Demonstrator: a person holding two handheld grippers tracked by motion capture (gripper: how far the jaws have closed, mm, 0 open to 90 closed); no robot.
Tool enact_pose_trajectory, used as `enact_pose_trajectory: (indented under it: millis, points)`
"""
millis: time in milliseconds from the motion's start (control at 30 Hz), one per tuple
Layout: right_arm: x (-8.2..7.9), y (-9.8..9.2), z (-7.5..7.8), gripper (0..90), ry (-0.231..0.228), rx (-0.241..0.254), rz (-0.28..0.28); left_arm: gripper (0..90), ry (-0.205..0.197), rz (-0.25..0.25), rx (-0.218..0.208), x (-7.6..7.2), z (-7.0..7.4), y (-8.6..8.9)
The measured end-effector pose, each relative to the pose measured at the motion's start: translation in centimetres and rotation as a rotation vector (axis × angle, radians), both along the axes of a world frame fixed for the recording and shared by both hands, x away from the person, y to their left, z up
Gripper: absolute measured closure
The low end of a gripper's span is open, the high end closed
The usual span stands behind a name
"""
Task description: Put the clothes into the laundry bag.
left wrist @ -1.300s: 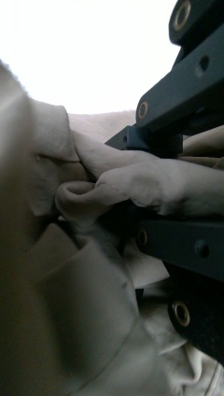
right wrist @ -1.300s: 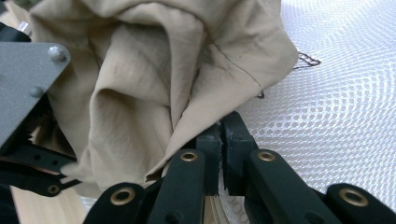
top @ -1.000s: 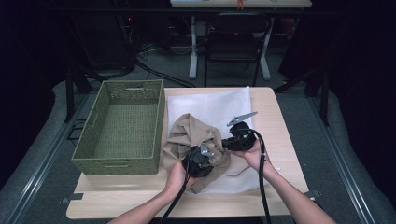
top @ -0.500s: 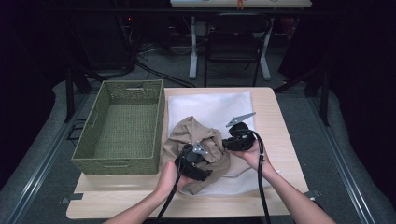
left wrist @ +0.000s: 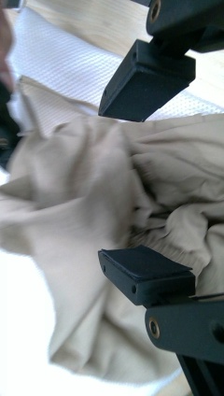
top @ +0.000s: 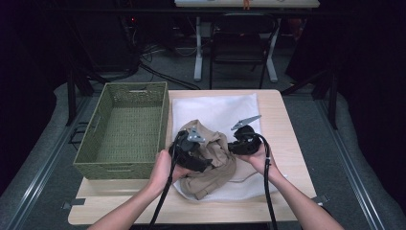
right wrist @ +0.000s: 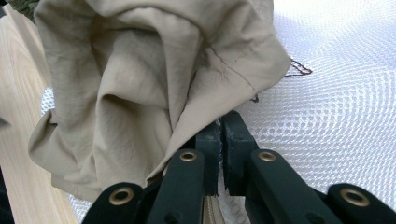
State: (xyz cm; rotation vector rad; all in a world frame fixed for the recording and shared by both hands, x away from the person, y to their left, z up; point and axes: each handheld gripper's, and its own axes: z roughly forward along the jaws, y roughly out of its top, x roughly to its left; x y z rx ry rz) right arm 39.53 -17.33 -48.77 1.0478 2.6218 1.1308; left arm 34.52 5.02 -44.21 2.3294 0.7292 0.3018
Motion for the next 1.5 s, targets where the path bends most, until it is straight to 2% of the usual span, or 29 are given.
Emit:
enact_pose_trajectory:
  millis: [33, 100, 233, 300, 333, 367, 400, 467, 533, 700, 833, 1000, 1133, 1200, 1267, 1400, 1500]
  points:
    - [0.0, 0.0, 0.0, 87.1, 0.002, -0.002, -0.001, 25.7, -0.016, -0.001, 0.009, 0.3, 0.5, -0.2]
    - [0.0, 0.0, 0.0, 87.1, 0.000, -0.002, -0.001, 25.8, -0.024, -0.001, 0.028, 1.1, 1.1, -0.7]
    - [-0.1, 0.1, 0.0, 87.2, 0.004, -0.002, -0.003, 32.7, -0.011, -0.020, 0.047, 3.1, 0.8, -2.0]
    - [-0.1, 0.1, 0.0, 87.2, 0.000, -0.002, 0.003, 42.5, 0.011, -0.027, 0.052, 4.0, 0.0, -2.4]
    - [-0.1, 0.1, 0.0, 87.2, 0.001, 0.000, 0.004, 53.5, 0.032, -0.050, 0.045, 4.4, -0.5, -2.4]
    - [-0.1, 0.1, 0.0, 87.3, -0.001, -0.001, 0.004, 60.2, 0.038, -0.052, 0.059, 4.6, -0.9, -2.4]
    - [-0.1, 0.1, 0.0, 87.3, -0.001, -0.002, 0.005, 71.5, 0.041, -0.057, 0.065, 4.6, -1.4, -2.4]
    - [-0.1, 0.0, -0.1, 87.3, 0.000, -0.006, 0.010, 84.5, 0.045, -0.062, 0.074, 4.5, -2.1, -2.2]
    - [0.0, -0.1, -0.1, 87.3, 0.002, -0.008, 0.005, 88.5, 0.040, -0.058, 0.074, 4.1, -2.4, -1.9]
    - [0.0, -0.1, 0.0, 87.3, -0.005, -0.004, -0.002, 88.9, 0.045, -0.089, 0.096, 2.6, -3.0, -1.2]
    - [0.0, -0.2, 0.2, 87.3, -0.009, 0.009, -0.006, 88.8, 0.070, -0.099, 0.131, 1.5, -5.1, -1.4]
    - [-0.4, 0.1, 0.9, 87.4, -0.016, 0.036, 0.009, 88.8, 0.088, -0.078, 0.131, 1.5, -7.9, -2.1]
    - [-0.6, 0.5, 0.6, 87.3, -0.007, 0.019, 0.024, 88.6, 0.091, -0.039, 0.096, 2.3, -9.3, -2.2]
    - [-0.5, 0.6, 0.2, 87.3, -0.005, 0.005, 0.026, 87.9, 0.087, -0.028, 0.081, 2.3, -9.2, -2.0]
    - [-0.4, 0.5, 0.2, 87.3, -0.003, 0.010, 0.020, 83.0, 0.087, -0.025, 0.074, 2.1, -8.8, -1.8]
    - [-0.3, 0.3, 0.2, 87.2, -0.003, 0.011, 0.019, 64.1, 0.074, -0.041, 0.060, 1.3, -7.1, -1.2]
    - [-0.3, 0.2, 0.3, 87.2, -0.003, 0.013, 0.013, 51.0, 0.062, -0.049, 0.034, 0.6, -5.8, -0.8]
